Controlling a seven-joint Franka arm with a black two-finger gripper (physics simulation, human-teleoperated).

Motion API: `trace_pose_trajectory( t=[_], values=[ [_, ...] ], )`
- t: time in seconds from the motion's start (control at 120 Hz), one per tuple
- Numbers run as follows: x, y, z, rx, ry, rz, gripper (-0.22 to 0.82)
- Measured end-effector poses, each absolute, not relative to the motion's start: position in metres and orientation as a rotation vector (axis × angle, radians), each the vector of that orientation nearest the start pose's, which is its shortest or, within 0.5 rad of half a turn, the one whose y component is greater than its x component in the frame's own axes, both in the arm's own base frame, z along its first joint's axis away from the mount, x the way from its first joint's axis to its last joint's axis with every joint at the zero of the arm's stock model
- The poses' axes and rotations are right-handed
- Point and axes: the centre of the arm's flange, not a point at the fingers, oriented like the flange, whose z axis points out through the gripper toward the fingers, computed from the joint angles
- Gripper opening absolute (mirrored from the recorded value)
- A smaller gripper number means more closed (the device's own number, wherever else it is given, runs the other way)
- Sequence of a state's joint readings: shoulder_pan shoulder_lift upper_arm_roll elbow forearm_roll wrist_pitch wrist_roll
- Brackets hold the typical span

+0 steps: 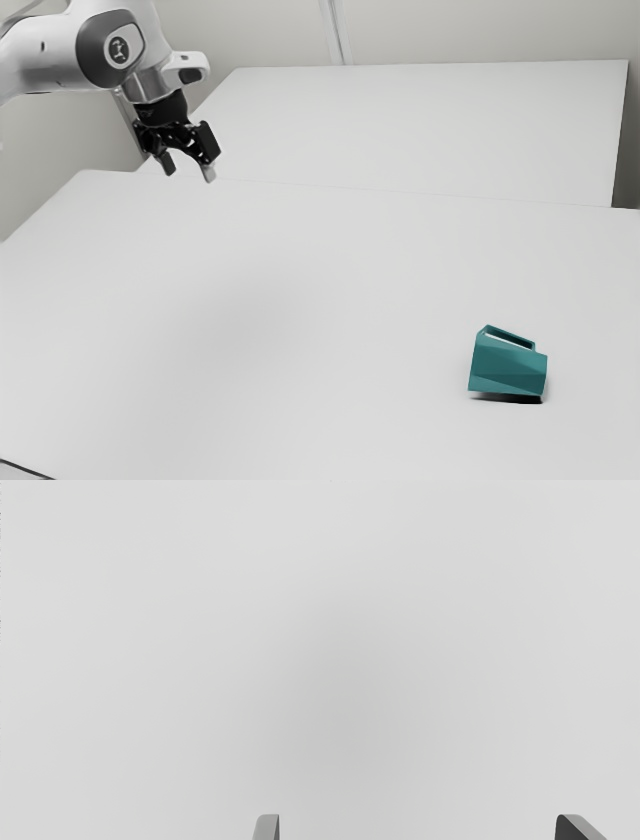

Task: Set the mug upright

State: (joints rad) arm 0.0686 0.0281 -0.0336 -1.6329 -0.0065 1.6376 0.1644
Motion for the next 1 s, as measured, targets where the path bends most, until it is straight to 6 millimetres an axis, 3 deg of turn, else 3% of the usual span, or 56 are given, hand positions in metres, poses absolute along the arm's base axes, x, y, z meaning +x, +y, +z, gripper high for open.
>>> trace_pose_trajectory(
  t=[0.275, 0.433, 0.533, 0.742, 1.0],
  values=[
    [0.566, 0.019, 0.585, -3.145, 0.203, 0.032, 0.6],
    [0.567, 0.007, 0.58, -3.173, 0.227, 0.043, 0.6],
    [0.569, -0.016, 0.57, -3.258, 0.262, 0.065, 0.6],
    [0.556, -0.08, 0.531, -3.472, 0.336, 0.162, 0.6],
    [0.536, -0.152, 0.48, -3.569, 0.382, 0.092, 0.6]
  ],
)
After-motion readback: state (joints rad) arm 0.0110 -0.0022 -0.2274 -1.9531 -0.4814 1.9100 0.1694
